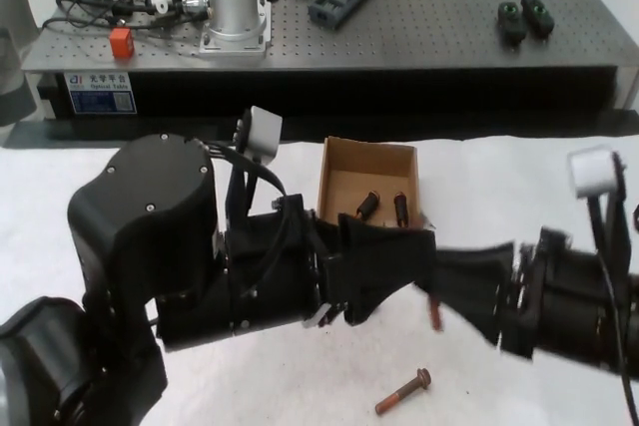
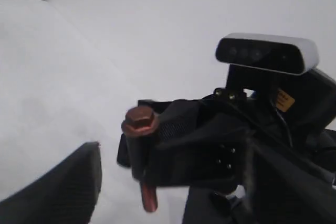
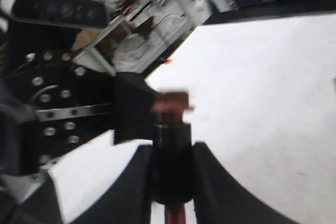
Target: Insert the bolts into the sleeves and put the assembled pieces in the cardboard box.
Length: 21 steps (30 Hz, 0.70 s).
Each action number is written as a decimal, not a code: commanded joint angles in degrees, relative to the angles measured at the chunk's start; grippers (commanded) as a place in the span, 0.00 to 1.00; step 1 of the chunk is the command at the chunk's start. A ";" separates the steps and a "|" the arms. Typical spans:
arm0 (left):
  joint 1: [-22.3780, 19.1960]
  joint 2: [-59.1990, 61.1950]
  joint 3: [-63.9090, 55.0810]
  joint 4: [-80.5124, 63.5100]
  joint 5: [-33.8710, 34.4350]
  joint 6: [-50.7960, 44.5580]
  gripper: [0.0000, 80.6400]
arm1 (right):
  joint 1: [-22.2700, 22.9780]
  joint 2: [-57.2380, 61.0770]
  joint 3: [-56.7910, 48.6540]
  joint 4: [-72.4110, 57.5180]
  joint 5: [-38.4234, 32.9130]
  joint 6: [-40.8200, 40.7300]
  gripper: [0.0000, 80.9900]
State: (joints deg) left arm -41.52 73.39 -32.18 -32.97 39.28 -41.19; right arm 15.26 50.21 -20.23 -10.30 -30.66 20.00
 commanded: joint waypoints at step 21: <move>0.18 14.91 -17.37 44.83 -24.29 47.55 0.43 | -3.59 65.51 -67.16 43.86 28.50 -23.86 0.04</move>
State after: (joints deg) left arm -41.52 86.82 -47.70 10.53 16.81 0.94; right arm 11.41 109.68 -79.43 27.81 -3.25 -2.91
